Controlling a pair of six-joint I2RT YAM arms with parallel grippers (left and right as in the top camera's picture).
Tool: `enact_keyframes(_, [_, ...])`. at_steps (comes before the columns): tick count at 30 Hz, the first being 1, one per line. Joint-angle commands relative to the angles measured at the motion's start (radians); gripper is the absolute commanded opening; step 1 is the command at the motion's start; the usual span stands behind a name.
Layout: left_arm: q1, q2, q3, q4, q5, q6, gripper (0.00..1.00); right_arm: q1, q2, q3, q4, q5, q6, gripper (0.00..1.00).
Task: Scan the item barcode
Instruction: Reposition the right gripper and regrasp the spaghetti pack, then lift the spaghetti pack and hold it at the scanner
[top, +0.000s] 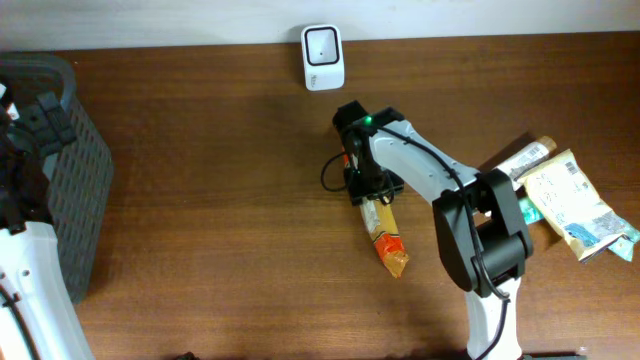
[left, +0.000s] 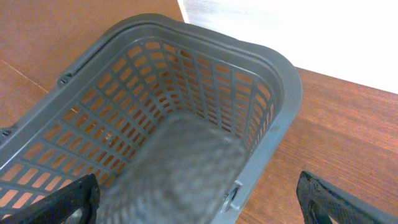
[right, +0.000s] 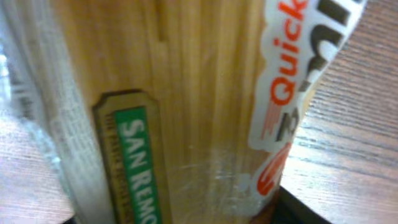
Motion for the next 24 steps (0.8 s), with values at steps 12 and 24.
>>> enact_keyframes(12, [0.002, 0.001, 0.006, -0.001, -0.004, 0.013, 0.99, -0.028, 0.009, 0.007, -0.026, -0.056, -0.064, 0.57])
enact_keyframes(24, [0.002, 0.001, 0.006, -0.001, -0.004, 0.013, 0.99, -0.069, -0.037, 0.092, -0.076, -0.394, -0.245, 0.04])
